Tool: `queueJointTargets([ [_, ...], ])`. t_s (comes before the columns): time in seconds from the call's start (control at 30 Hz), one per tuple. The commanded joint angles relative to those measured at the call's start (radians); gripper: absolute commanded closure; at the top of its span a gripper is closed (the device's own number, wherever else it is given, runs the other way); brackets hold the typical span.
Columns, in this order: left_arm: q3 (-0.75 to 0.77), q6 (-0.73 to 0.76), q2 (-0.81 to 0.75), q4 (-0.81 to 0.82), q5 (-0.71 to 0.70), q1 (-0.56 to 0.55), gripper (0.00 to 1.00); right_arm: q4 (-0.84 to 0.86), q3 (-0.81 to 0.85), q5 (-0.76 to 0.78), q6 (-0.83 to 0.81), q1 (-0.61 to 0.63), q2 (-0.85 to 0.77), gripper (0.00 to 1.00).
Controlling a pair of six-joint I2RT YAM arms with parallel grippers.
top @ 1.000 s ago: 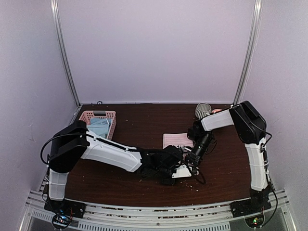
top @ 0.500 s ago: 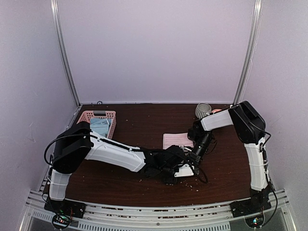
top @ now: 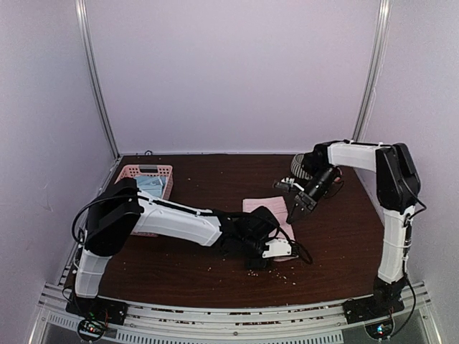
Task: Roll the towels
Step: Roll the towel at the center of the board.
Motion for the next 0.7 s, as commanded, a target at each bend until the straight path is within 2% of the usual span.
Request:
queueJointTargets([
  [0.0, 0.045, -0.070, 0.077, -0.208, 0.286, 0.047, 0.92, 0.052, 0.059, 0.081, 0.059, -0.093, -0.190, 0.66],
  [0.13, 0.180, -0.178, 0.157, -0.307, 0.527, 0.133, 0.96, 0.256, -0.037, 0.109, 0.158, -0.145, -0.393, 0.71],
  [0.23, 0.340, -0.255, 0.262, -0.441, 0.686, 0.189, 0.96, 0.384, -0.195, 0.010, 0.161, -0.187, -0.534, 0.70],
  [0.3, 0.370, -0.305, 0.288, -0.446, 0.759, 0.213, 0.96, 0.346, -0.248, -0.047, 0.072, -0.200, -0.594, 0.69],
  [0.43, 0.396, -0.405, 0.320, -0.430, 0.920, 0.256, 0.96, 0.002, -0.207, -0.129, -0.315, -0.199, -0.638, 0.70],
  [0.47, 0.396, -0.435, 0.325, -0.411, 0.947, 0.267, 0.96, -0.035, -0.212, -0.122, -0.344, -0.196, -0.649, 0.71],
  [0.57, 0.387, -0.520, 0.331, -0.355, 0.982, 0.294, 0.97, -0.004, -0.292, -0.052, -0.379, -0.183, -0.713, 0.72],
  [0.67, 0.389, -0.560, 0.342, -0.329, 1.007, 0.310, 0.98, 0.144, -0.413, 0.074, -0.301, -0.117, -0.761, 0.73],
])
